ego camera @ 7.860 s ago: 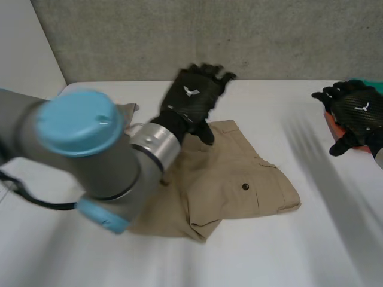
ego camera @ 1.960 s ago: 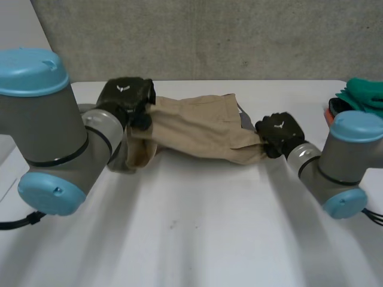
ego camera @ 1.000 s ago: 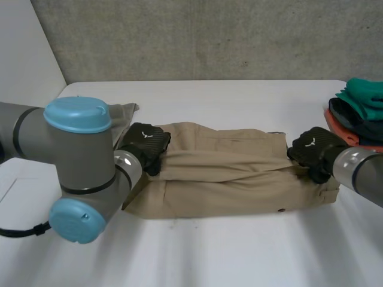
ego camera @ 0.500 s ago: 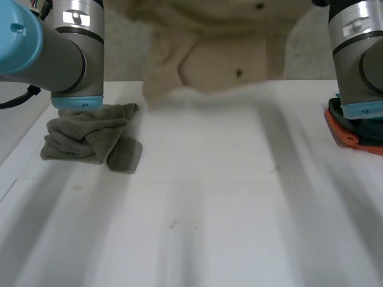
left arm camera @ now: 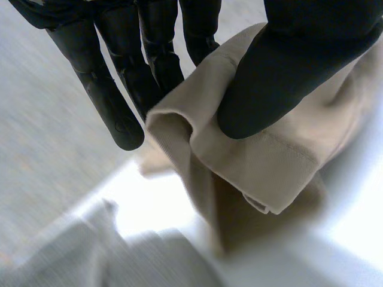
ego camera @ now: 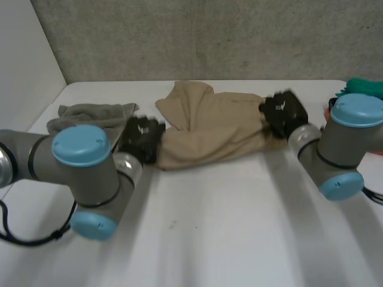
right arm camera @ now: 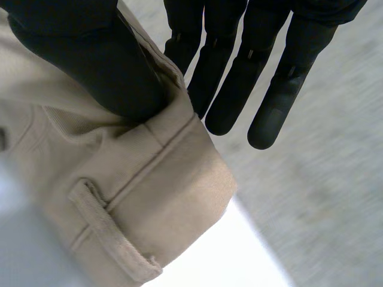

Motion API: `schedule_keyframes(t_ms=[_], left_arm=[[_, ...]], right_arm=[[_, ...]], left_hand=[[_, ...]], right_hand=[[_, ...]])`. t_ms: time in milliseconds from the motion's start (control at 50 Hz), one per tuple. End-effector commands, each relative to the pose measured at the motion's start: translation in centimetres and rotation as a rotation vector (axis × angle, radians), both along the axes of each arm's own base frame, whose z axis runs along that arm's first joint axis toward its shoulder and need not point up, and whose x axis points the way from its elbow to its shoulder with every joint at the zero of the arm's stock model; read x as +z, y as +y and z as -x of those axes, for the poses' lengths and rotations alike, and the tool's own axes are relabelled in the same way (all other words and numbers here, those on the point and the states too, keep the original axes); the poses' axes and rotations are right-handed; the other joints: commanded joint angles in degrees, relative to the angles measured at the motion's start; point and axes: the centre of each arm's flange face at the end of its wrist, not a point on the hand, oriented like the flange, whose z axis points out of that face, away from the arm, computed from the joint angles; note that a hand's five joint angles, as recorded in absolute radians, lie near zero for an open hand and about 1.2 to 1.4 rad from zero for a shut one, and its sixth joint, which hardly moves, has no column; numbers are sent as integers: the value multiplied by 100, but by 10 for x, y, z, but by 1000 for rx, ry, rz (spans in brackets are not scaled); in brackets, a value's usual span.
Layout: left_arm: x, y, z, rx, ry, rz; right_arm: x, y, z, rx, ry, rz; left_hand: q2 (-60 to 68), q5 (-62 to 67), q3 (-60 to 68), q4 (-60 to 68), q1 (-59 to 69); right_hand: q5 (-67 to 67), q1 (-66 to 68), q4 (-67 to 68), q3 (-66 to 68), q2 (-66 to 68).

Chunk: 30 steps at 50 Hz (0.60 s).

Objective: Fold the laundry.

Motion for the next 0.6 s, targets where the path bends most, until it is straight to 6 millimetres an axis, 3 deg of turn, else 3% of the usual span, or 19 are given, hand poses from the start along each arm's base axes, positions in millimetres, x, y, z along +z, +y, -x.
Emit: schedule_keyframes(t_ms=[20,120,220,280,300,340,360,420,500,520,600], left_arm=[[11,51,-26,15,-152,-237],[27,93,-40,-19,-237,-345],[38,140,-51,-92,-341,-449],[41,152,-50,-121,-367,-466],[43,152,-48,-126,-361,-456],[46,149,-45,-128,-350,-432],[52,142,-39,-136,-333,-386],[63,128,-30,-139,-300,-297],[70,91,-17,-110,-242,-161],[67,71,-15,-88,-220,-117],[53,25,-10,-89,-184,-52]], right_arm=[[-1,52,19,29,208,-203],[14,103,48,66,410,-358],[25,136,71,95,534,-425],[25,148,82,109,578,-443],[24,150,82,112,580,-444],[22,152,83,114,577,-449],[19,152,82,116,564,-450],[16,151,81,109,529,-437],[13,148,80,88,488,-423],[12,148,80,84,482,-422],[11,146,80,82,471,-410]], left_hand=[[1124,1243,1142,1113,1635],[1124,1243,1142,1113,1635],[1124,1243,1142,1113,1635],[1124,1243,1142,1113,1635],[277,395,295,266,788],[-3128,-3010,-3110,-3140,-2617],[-5876,-5757,-5858,-5887,-5365],[-5668,-5550,-5650,-5680,-5157],[-5619,-5501,-5601,-5631,-5108],[-5536,-5417,-5517,-5547,-5025],[-5168,-5049,-5149,-5179,-4657]], right_hand=[[1123,1647,1134,1161,1260],[1123,1647,1134,1161,1260],[1123,1647,1134,1161,1260],[1123,1647,1134,1161,1260],[1123,1647,1134,1161,1260],[1123,1647,1134,1161,1260],[1123,1647,1134,1161,1260],[1123,1647,1134,1161,1260],[1123,1647,1134,1161,1260],[1123,1647,1134,1161,1260],[1123,1647,1134,1161,1260]])
